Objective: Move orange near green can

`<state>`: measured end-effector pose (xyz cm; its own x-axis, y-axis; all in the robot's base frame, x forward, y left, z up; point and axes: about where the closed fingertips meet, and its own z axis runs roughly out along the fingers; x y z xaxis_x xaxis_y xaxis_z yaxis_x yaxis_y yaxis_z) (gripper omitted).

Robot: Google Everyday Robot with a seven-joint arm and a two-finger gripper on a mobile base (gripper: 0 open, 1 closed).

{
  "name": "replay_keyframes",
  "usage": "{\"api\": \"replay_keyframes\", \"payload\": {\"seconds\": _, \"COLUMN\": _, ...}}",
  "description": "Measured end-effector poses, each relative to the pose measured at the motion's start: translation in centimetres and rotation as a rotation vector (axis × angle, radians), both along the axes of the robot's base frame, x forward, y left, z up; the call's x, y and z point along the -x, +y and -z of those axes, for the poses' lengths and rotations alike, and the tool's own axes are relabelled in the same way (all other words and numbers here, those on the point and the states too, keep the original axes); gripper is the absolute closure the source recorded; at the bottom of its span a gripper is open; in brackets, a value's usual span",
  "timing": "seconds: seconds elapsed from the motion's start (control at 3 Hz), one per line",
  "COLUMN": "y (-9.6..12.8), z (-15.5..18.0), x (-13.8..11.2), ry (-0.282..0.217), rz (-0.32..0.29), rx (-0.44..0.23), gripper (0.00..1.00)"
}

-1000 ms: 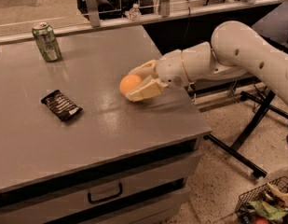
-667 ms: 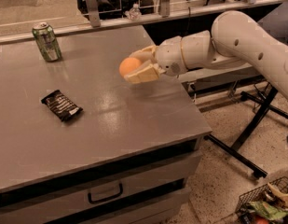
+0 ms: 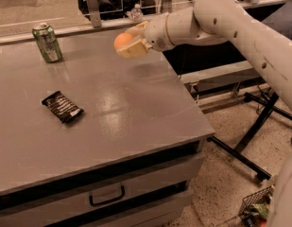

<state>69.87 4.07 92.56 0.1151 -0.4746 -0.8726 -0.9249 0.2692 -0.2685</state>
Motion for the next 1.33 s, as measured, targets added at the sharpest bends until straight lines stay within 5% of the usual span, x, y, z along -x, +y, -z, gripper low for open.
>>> {"api": "replay_keyframes", "payload": {"seconds": 0.67, "y": 7.4, "z": 0.9, "x": -3.8, "ry": 0.001, "rz": -0.047, "rx": -0.028, "gripper": 1.0}}
{"api": "replay_keyframes", "payload": {"seconds": 1.0, "y": 14.0, "z": 2.2, "x": -4.3, "ry": -0.021, "rz": -0.115, "rx": -0.115, "gripper": 1.0}}
{"api": "replay_keyframes", "payload": {"seconds": 1.33, "y": 14.0, "z": 2.2, "x": -4.3, "ry": -0.021, "rz": -0.115, "rx": -0.115, "gripper": 1.0}}
